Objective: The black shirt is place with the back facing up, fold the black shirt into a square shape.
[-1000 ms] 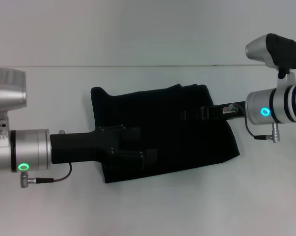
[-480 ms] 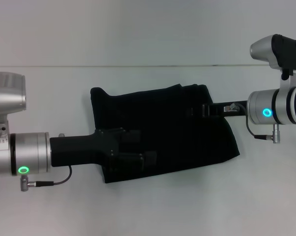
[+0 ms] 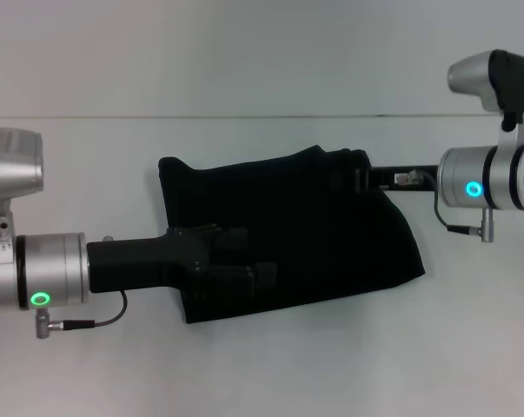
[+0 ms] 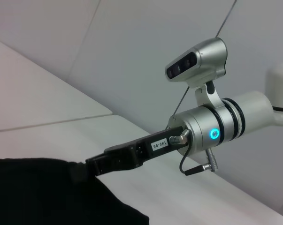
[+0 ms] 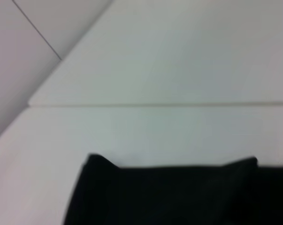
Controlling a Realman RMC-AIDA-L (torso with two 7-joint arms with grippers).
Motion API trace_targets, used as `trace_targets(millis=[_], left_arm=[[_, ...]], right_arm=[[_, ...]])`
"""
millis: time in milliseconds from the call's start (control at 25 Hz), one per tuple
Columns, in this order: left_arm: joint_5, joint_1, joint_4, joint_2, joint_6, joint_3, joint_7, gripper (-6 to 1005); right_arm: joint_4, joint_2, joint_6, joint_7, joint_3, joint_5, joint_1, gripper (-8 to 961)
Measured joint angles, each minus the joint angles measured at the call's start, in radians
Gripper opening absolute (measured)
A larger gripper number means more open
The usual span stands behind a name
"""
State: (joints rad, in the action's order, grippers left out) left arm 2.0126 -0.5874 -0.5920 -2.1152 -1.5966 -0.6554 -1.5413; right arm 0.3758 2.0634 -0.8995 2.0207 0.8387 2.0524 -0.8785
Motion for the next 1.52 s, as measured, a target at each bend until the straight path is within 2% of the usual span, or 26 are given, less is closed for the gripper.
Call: trace_targets(millis=[240,480,920,1240,1520], left_arm=[[-0.002,0.003,0.0,0.003,-0.006,0.028,-0.01,949],[-0.003,0.004,0.0,0.004,-0.015,0.047,-0.013,949],[-0.005,-0.004,0.0,0.002,-0.008,0.05,-0.039,949],[-0.006,-0.007,0.0,-0.003,0.0,0.049,-0.047,948],[-0.015,-0.005,0.0,-0.002,0.004,0.049,-0.049,948]], right_arm=[[0.085,-0.008,-0.063,-0.01,-0.005,-0.034,0.024,32],[0.141,-0.033,-0.12,0.027,-0.007,-0.034,0.03,32],[0.156,-0.052,-0.132,0.037,-0.005,-0.031,0.067,32],[0.185,-0.057,-0.148,0.03,-0.01,-0.035,0.099,33],[0.254,-0.048,-0.219,0.027,-0.021,-0.05,0.103,33]])
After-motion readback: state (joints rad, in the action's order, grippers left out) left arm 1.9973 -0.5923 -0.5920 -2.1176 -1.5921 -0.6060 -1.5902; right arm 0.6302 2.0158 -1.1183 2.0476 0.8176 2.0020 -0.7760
